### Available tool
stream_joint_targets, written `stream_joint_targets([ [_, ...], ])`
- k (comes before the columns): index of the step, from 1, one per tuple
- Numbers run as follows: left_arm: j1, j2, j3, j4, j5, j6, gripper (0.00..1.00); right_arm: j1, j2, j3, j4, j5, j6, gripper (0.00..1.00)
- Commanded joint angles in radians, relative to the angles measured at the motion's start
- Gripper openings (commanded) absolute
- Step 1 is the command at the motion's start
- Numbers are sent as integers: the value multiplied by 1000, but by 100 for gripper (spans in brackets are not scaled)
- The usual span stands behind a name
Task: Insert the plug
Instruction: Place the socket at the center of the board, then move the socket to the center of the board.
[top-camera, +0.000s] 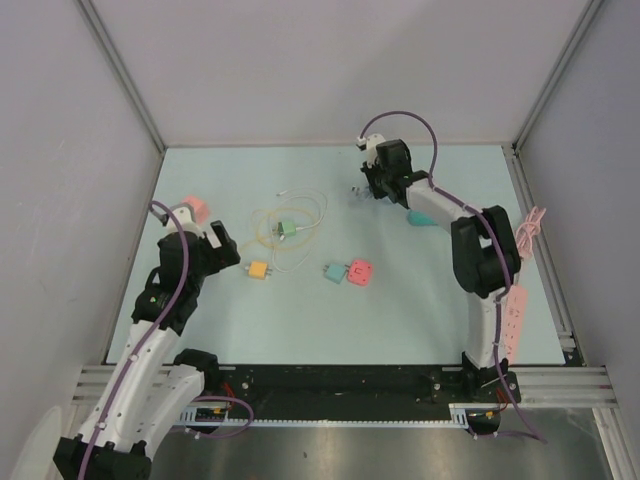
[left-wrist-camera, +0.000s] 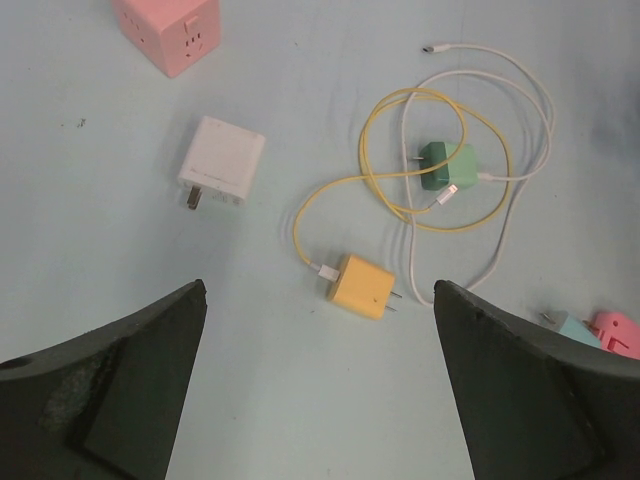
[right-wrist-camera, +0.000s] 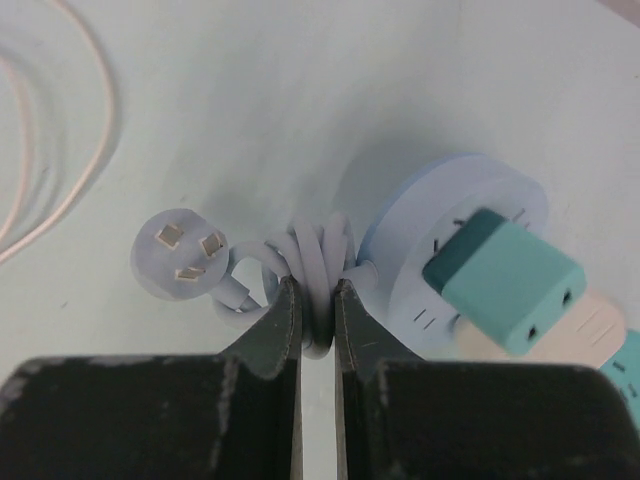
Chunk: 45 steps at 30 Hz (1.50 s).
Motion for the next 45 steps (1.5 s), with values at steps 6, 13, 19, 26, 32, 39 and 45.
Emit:
stream_joint_targets([
  [6, 14, -13, -5, 43, 34, 2, 100, -54, 158, 288, -92, 23, 23, 44],
  [13, 14, -22, -7, 46, 45, 2, 100, -58, 16, 267, -160, -38, 116, 84],
  [19, 13, -42, -13, 51, 52, 0, 100, -221, -69, 219, -198, 65, 253, 84],
  [26, 8, -56, -18, 56, 60, 0, 100, -397, 8, 209, -244, -81, 356, 88],
  [32, 8, -54, -19, 57, 66, 2, 100, -445, 97, 221, -244, -181, 391, 91],
  [39, 10, -58, -22, 63, 77, 5, 100, -449, 166, 209, -261, -233, 384, 94],
  [45, 8, -61, -25, 68, 92, 7, 100, -410, 163, 163, -287, -213, 290, 89],
])
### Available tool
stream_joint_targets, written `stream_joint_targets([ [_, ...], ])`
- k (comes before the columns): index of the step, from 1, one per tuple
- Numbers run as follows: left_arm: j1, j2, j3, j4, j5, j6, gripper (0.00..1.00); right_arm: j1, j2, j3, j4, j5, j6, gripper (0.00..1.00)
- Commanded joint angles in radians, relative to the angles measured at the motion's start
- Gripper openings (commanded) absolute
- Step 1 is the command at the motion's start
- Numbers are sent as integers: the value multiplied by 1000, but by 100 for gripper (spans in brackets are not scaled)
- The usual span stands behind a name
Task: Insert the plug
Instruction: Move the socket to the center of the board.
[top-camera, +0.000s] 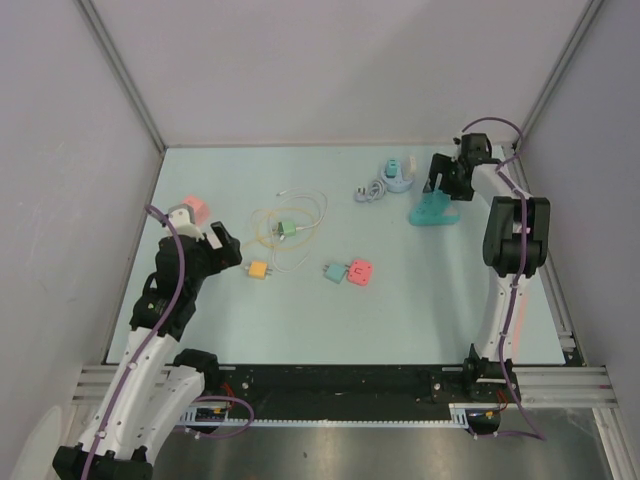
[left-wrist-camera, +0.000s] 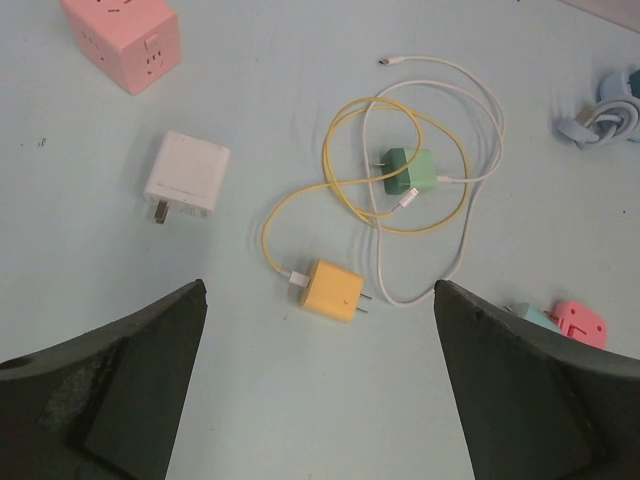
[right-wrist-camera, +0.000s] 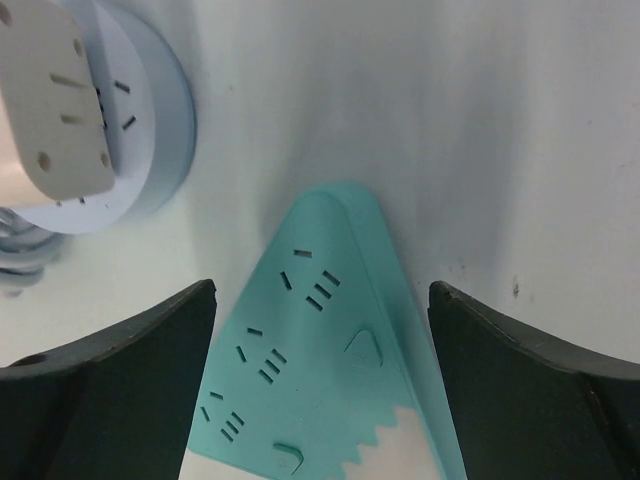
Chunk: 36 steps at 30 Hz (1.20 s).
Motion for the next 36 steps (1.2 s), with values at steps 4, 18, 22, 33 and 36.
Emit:
stream_joint_targets([
  [4, 2, -11, -3, 29, 39, 10, 100, 126, -28, -59, -63, 3, -195, 89],
  [18, 3, -16, -3, 18, 86, 14, 100, 528, -303, -366, -213, 58, -516, 91],
  [22, 5, -14, -5, 19, 94, 14, 100, 587, -391, -384, -198, 162, -426, 93],
  [33, 8, -14, -6, 22, 117, 13, 100, 510, -816, -681, 33, 299, 296, 100],
  [36, 10, -8, -6, 22, 119, 13, 100, 509, -870, -813, 139, 370, 471, 100],
])
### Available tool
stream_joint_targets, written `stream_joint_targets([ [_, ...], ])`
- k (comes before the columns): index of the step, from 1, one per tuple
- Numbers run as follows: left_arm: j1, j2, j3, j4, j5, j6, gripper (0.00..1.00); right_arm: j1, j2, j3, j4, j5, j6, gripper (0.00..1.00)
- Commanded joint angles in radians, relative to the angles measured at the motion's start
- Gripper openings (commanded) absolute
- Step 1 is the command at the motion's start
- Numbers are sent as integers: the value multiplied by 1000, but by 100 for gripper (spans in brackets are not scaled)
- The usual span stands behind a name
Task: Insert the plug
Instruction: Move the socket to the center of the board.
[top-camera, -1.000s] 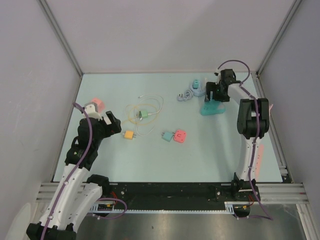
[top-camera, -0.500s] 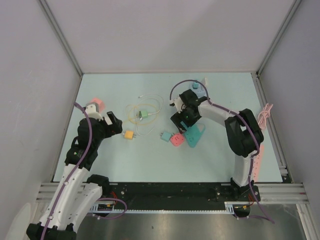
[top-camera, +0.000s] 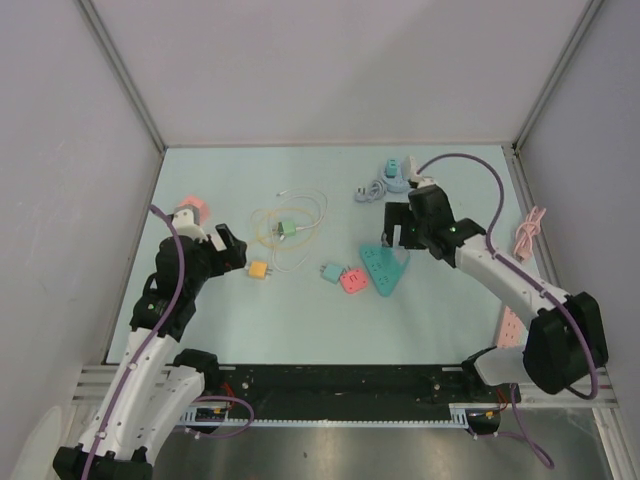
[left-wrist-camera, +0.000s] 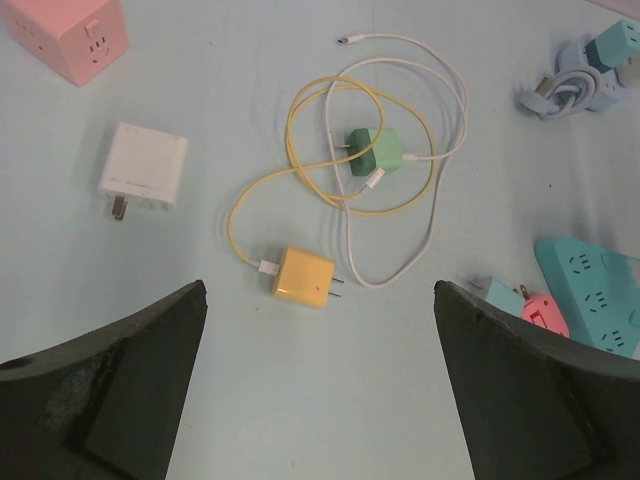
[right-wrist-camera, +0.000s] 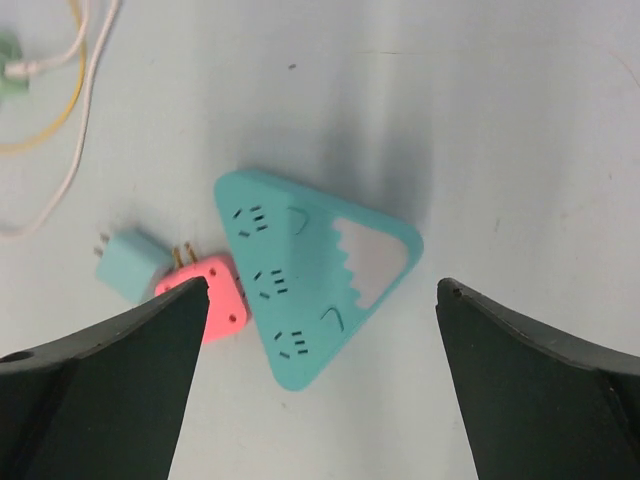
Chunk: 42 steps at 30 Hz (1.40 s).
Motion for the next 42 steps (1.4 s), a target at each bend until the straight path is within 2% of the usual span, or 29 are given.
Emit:
stream_joint_targets([
  [1, 9, -2, -3, 22, 25, 12, 100, -11, -66, -152, 168, 108, 364, 100],
  [5, 9, 1, -3, 17, 25, 12, 100, -11, -25, -178, 216, 237, 551, 94],
  [9, 11, 5, -3, 14, 23, 12, 100, -8, 41, -178, 233, 306, 670, 87],
  [17, 17, 12, -3, 13, 25, 12, 100, -6, 175, -175, 256, 356, 768, 81],
  [20, 18, 13, -3, 13, 23, 12, 100, -5, 219, -166, 305, 293, 696, 79],
  [27, 23, 24, -2, 11, 29, 12, 100, -10, 280, -126, 437, -9, 376, 62],
  [30, 26, 28, -3, 14, 31, 12, 100, 1, 296, -114, 484, -142, 210, 61],
  [36, 29, 44, -6, 24, 54, 17, 100, 1, 322, -53, 474, -301, -37, 61],
  [40, 29, 55, -6, 33, 68, 26, 100, 6, 339, 26, 376, -330, -160, 64],
  [42, 29, 56, -14, 36, 69, 28, 100, 3, 327, 50, 359, -297, -180, 69],
])
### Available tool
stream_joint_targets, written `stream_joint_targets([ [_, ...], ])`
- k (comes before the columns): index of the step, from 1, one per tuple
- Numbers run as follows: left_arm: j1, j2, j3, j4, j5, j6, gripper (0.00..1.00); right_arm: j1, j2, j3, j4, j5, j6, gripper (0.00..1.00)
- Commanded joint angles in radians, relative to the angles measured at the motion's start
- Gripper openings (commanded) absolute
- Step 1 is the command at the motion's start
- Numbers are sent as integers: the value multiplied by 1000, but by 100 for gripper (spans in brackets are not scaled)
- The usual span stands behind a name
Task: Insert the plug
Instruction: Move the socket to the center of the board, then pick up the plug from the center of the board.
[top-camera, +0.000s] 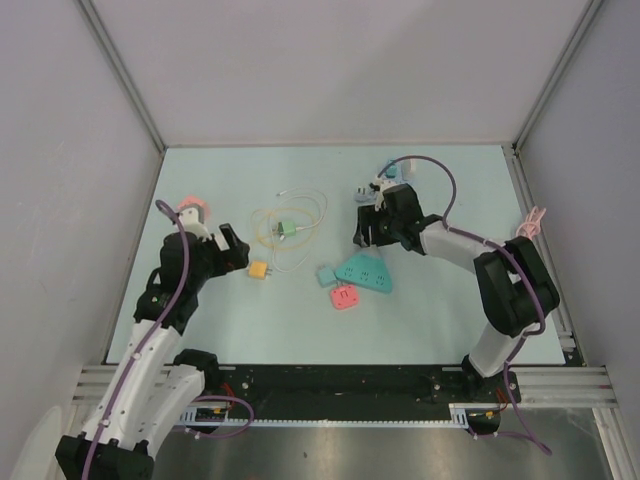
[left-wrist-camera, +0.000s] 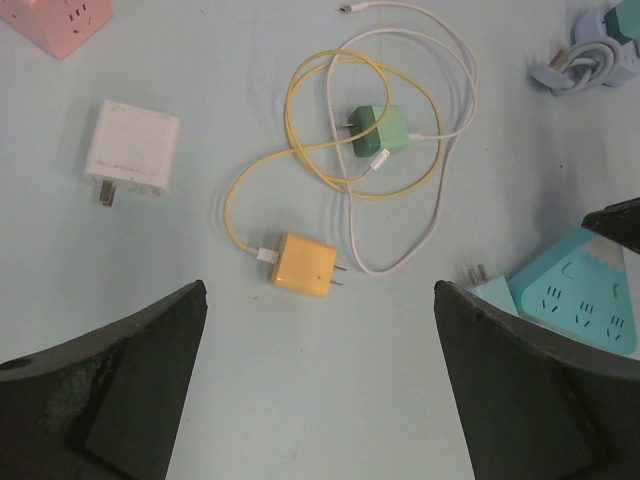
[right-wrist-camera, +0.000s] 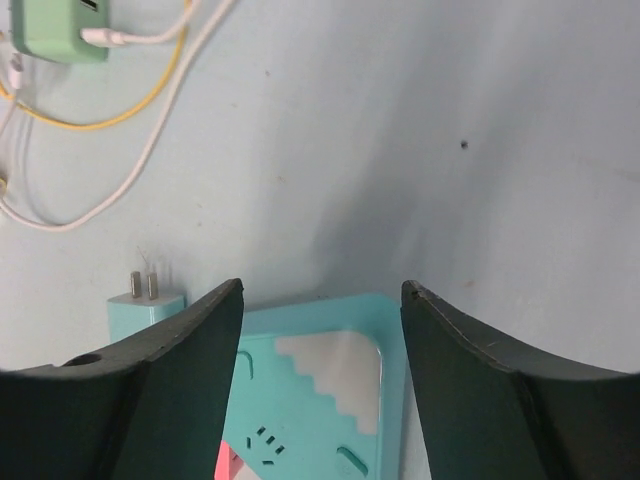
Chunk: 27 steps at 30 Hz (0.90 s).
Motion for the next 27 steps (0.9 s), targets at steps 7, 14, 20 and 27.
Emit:
stream_joint_targets([
  [7, 15, 101, 64, -19, -165, -25, 100, -39, -146, 95, -100, 10, -152, 98],
  [14, 93, 366, 212, -18, -365, -129, 100, 26, -241, 94, -209, 110, -196, 100],
  [20, 211, 571, 278, 180, -406, -174, 100, 111, -323, 36, -148, 147, -223, 100],
  [27, 260, 856, 470, 230, -403, -183, 100, 109, -373, -20, -95, 111, -239, 100],
])
